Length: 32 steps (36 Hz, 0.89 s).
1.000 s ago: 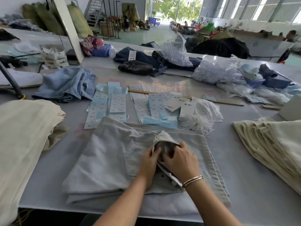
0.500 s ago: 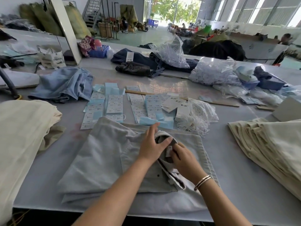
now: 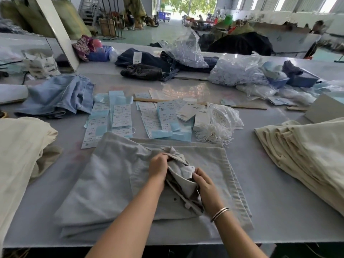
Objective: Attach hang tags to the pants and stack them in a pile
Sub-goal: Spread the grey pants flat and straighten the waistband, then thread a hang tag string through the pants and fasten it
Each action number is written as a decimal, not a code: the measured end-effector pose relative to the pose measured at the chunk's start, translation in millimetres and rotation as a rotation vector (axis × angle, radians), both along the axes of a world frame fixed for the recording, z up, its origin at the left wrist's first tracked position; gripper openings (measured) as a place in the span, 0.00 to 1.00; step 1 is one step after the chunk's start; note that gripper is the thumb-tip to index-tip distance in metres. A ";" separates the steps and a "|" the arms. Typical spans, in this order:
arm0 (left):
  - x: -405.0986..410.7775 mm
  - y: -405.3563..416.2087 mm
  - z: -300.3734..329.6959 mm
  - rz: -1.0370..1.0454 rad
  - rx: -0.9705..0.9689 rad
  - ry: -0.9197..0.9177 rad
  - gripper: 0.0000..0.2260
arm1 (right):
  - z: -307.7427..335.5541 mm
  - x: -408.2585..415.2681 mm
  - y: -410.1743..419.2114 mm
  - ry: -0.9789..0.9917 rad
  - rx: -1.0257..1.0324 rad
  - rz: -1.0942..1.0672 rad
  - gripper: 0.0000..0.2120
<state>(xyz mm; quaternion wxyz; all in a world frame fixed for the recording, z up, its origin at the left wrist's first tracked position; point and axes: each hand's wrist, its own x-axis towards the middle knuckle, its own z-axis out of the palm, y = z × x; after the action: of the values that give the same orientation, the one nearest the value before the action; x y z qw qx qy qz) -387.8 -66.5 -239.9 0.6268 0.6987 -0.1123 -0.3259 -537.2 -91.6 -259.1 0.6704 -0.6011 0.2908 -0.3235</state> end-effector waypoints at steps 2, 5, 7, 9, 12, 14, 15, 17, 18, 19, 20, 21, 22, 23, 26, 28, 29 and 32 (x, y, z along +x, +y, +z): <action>1.4 -1.0 -1.8 -0.014 0.035 -0.063 0.13 | -2.5 0.6 1.3 0.009 -0.056 0.003 0.10; 3.4 -0.6 -6.7 -0.026 0.060 -0.123 0.11 | -6.6 1.4 3.4 0.004 -0.100 0.008 0.10; 3.6 -1.5 -8.2 -0.013 0.058 -0.108 0.11 | -9.5 0.6 2.4 -0.003 -0.110 0.008 0.10; 2.3 -2.3 -6.8 0.003 0.032 -0.075 0.11 | -10.7 0.5 1.9 -0.020 -0.098 0.011 0.13; -3.1 6.3 -4.1 -0.061 -0.122 -0.029 0.13 | -6.8 -1.9 0.2 -0.102 0.019 -0.003 0.12; -5.4 17.8 -7.3 -0.223 -0.256 -0.003 0.08 | -1.2 -10.9 -9.6 -0.185 0.155 -0.024 0.08; -4.5 23.3 -8.9 -0.304 -0.311 0.021 0.10 | 2.1 -18.0 -18.0 -0.205 0.218 -0.036 0.08; 2.8 30.3 -9.2 -0.415 -0.332 0.009 0.17 | 6.7 -33.7 -37.6 -0.163 0.299 -0.100 0.08; 7.2 31.8 -7.7 -0.449 -0.292 -0.076 0.18 | 7.4 -41.8 -48.2 -0.087 0.309 -0.156 0.10; 10.9 33.1 -5.4 -0.491 -0.238 -0.217 0.17 | 7.6 -48.7 -58.3 0.015 0.286 -0.219 0.11; 13.1 33.6 -3.5 -0.537 -0.175 -0.371 0.17 | 7.7 -55.0 -67.6 0.120 0.249 -0.271 0.13; 14.6 32.6 -3.1 -0.584 -0.109 -0.512 0.17 | 7.5 -60.4 -76.2 0.206 0.218 -0.289 0.15; 15.6 29.8 -5.2 -0.639 -0.021 -0.640 0.17 | 7.2 -64.1 -84.0 0.271 0.208 -0.276 0.19; 15.5 24.8 -9.8 -0.691 0.105 -0.773 0.19 | 6.9 -65.8 -90.7 0.316 0.217 -0.246 0.22; 3.7 13.2 -26.9 -0.778 0.495 -1.107 0.28 | 10.6 -64.8 -108.4 0.598 0.046 -0.218 0.22; -5.8 9.7 -37.8 -0.740 0.594 -1.229 0.31 | 15.2 -59.5 -122.1 0.752 -0.131 -0.291 0.19; -7.9 9.6 -42.3 -0.708 0.601 -1.259 0.31 | 18.9 -55.7 -127.6 0.769 -0.190 -0.320 0.17; -6.3 9.0 -48.5 -0.648 0.583 -1.266 0.31 | 33.2 -39.0 -142.3 0.809 -0.429 -0.340 0.13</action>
<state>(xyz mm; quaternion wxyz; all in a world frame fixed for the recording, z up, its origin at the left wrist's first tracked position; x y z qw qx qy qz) -394.1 -57.5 -288.4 0.1067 0.8213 -0.5584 -0.0475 -576.2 -233.9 -225.9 0.3022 -0.7473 0.5488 -0.2217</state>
